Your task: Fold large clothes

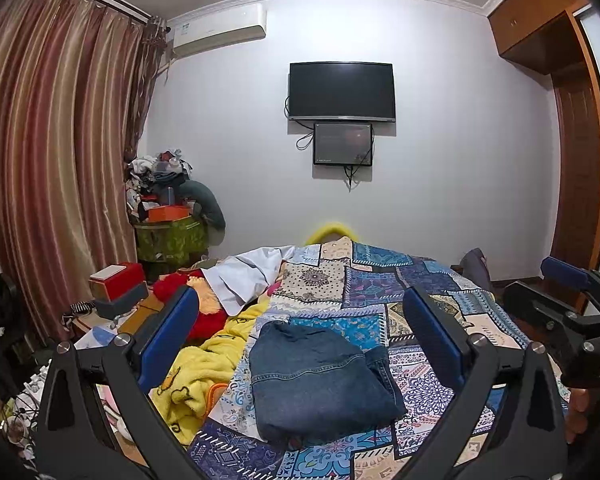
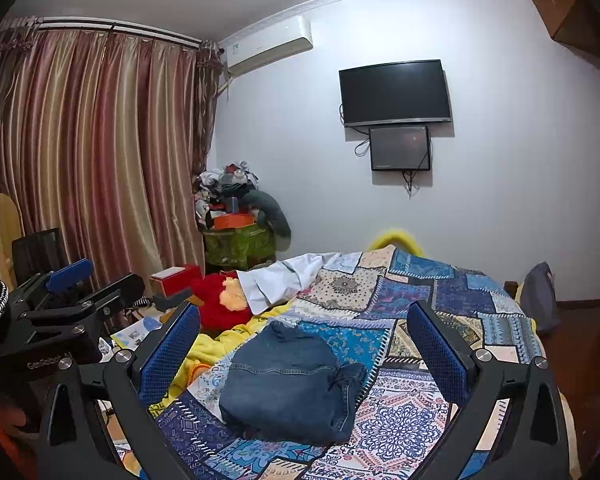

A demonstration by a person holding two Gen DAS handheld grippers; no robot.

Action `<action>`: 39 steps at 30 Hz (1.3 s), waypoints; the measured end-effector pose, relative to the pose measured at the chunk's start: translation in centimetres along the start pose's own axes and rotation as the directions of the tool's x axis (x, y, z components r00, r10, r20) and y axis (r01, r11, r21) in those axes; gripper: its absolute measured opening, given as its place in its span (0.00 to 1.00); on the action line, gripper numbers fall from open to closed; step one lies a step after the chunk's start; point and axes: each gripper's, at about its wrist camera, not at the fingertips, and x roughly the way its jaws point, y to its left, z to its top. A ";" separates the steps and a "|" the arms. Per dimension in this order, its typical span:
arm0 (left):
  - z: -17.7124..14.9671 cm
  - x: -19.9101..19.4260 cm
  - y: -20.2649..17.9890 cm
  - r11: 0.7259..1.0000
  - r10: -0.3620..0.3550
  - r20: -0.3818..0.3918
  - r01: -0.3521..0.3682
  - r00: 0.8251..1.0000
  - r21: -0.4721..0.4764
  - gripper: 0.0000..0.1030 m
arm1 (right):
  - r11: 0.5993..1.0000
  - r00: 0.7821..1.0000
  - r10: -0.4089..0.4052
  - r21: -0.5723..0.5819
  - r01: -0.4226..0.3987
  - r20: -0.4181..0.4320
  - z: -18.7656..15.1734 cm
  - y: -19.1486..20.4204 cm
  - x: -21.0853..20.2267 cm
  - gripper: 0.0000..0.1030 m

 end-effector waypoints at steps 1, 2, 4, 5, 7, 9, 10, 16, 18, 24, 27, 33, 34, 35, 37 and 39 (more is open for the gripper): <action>0.0 0.0 0.0 1.000 -0.001 0.000 0.001 1.000 0.000 1.00 | 1.000 1.000 0.001 -0.001 -0.001 0.000 0.0 0.1 0.0 1.00; -0.1 -0.1 -0.1 1.000 0.000 0.001 0.000 1.000 -0.001 1.00 | 1.000 1.000 0.000 0.000 0.000 0.000 0.0 0.1 0.0 1.00; -0.1 -0.1 -0.2 1.000 0.000 0.002 0.000 1.000 -0.001 1.00 | 1.000 1.000 0.002 0.000 -0.002 0.002 -0.1 0.1 0.0 1.00; -0.1 -0.1 -0.3 1.000 0.002 0.002 -0.002 1.000 -0.002 1.00 | 1.000 1.000 0.001 0.000 -0.001 0.000 0.0 0.1 0.0 1.00; -0.1 -0.2 -0.5 1.000 0.002 0.003 -0.002 1.000 -0.001 1.00 | 1.000 1.000 0.002 0.000 -0.002 0.000 -0.1 0.1 0.0 1.00; -0.2 -0.2 -0.5 1.000 0.002 0.003 -0.002 1.000 -0.003 1.00 | 1.000 1.000 0.001 0.000 -0.001 0.000 0.0 0.1 0.0 1.00; -0.2 -0.2 -0.6 1.000 0.002 0.002 -0.002 1.000 -0.004 1.00 | 1.000 1.000 0.002 0.000 -0.002 0.001 -0.1 0.1 0.0 1.00; -0.1 -0.3 -0.8 1.000 -0.002 0.000 0.002 1.000 -0.005 1.00 | 1.000 1.000 0.006 0.001 -0.006 0.000 -0.1 0.2 0.0 1.00; -0.2 -0.3 -0.9 1.000 -0.006 -0.002 0.006 1.000 -0.006 1.00 | 1.000 1.000 0.004 0.001 -0.004 0.001 -0.1 0.3 0.0 1.00; -0.2 -0.2 -0.9 0.999 -0.031 -0.016 0.030 0.999 -0.019 1.00 | 1.000 1.000 0.003 0.000 -0.003 0.002 -0.1 0.4 0.0 1.00; -0.3 -0.3 -0.9 0.999 -0.037 -0.020 0.036 0.999 -0.027 1.00 | 1.000 1.000 0.004 0.001 -0.004 0.004 -0.1 0.3 -0.1 1.00; -0.3 -0.3 -0.9 0.998 -0.050 -0.029 0.048 0.998 -0.042 1.00 | 1.000 1.000 0.004 0.003 -0.004 0.005 -0.2 0.5 0.0 1.00; -0.4 -0.3 -0.9 0.998 -0.050 -0.029 0.049 0.998 -0.045 1.00 | 1.000 1.000 0.004 0.002 -0.004 0.005 -0.2 0.5 -0.1 1.00; -0.4 -0.3 -0.8 0.998 -0.050 -0.028 0.048 0.998 -0.046 1.00 | 1.000 1.000 0.004 0.002 -0.004 0.005 -0.2 0.4 -0.1 1.00; -0.4 -0.3 -0.9 0.998 -0.048 -0.026 0.046 0.999 -0.045 1.00 | 1.000 1.000 0.006 0.005 -0.006 0.005 -0.2 0.6 -0.1 1.00; -0.5 -0.3 -1.0 0.998 -0.045 -0.026 0.044 0.999 -0.043 1.00 | 1.000 1.000 0.008 0.005 -0.008 0.002 -0.1 0.7 0.0 1.00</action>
